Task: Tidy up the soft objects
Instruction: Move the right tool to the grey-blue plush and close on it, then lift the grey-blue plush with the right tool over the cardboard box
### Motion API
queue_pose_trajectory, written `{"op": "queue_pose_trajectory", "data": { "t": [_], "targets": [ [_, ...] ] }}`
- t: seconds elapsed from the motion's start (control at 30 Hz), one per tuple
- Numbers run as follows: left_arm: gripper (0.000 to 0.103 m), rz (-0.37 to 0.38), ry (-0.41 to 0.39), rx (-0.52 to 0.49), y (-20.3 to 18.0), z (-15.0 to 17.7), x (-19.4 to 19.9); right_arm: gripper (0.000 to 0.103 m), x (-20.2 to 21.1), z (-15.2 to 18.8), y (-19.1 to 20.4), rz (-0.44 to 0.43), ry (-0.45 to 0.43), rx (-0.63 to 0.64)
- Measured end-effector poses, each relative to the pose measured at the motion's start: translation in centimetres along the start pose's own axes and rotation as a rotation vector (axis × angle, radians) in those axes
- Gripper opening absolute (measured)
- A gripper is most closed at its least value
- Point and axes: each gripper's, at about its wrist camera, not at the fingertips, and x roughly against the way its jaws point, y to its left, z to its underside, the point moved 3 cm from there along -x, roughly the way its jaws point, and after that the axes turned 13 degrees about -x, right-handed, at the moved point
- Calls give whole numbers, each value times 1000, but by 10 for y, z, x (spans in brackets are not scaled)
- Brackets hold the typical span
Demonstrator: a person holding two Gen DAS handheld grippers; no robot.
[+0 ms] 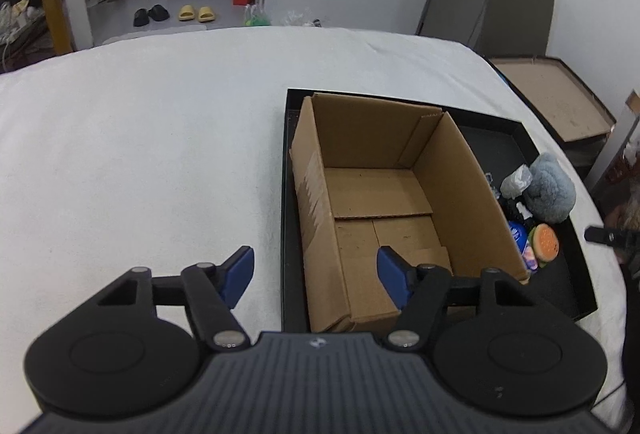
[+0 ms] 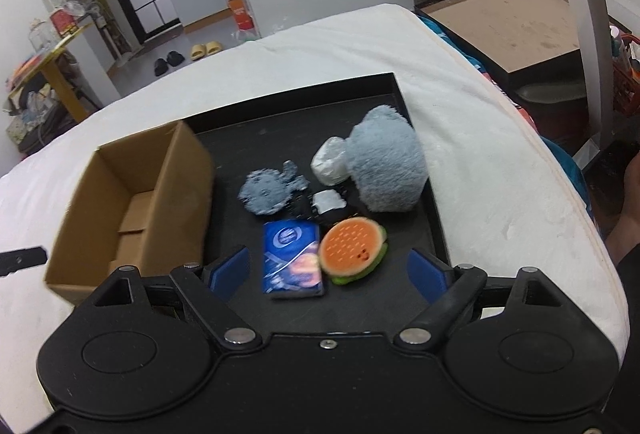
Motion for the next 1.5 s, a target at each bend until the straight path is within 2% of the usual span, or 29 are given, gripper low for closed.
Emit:
{"op": "queue_pose_trajectory", "data": {
  "t": [0.23, 0.4, 0.6, 0.67, 1.0, 1.1, 1.17, 1.23, 1.5],
  "targets": [
    [63, -12, 29, -68, 0, -5, -18, 85, -28, -14, -11, 25, 1, -11],
    [57, -12, 46, -68, 0, -4, -28, 86, -49, -26, -16, 46, 3, -12],
    [45, -12, 63, -58, 1, -2, -36, 86, -70, -36, -17, 60, 4, 7],
    [38, -11, 67, -53, 1, -1, -37, 86, -77, -37, -19, 62, 7, 1],
    [15, 22, 80, -28, -3, 0, -40, 86, -100, -41, -24, 95, -3, 15],
    [14, 25, 80, -27, -5, 0, -39, 77, -104, -43, -24, 116, -11, 32],
    [14, 20, 79, -25, -6, 0, -38, 60, -104, -44, -24, 142, -27, 43],
    [14, 20, 79, -17, -6, 1, -38, 51, -100, -45, -25, 134, -37, 47],
    [14, 13, 65, -8, -4, 2, -31, 48, -80, -44, -24, 79, -31, 15]
  ]
}}
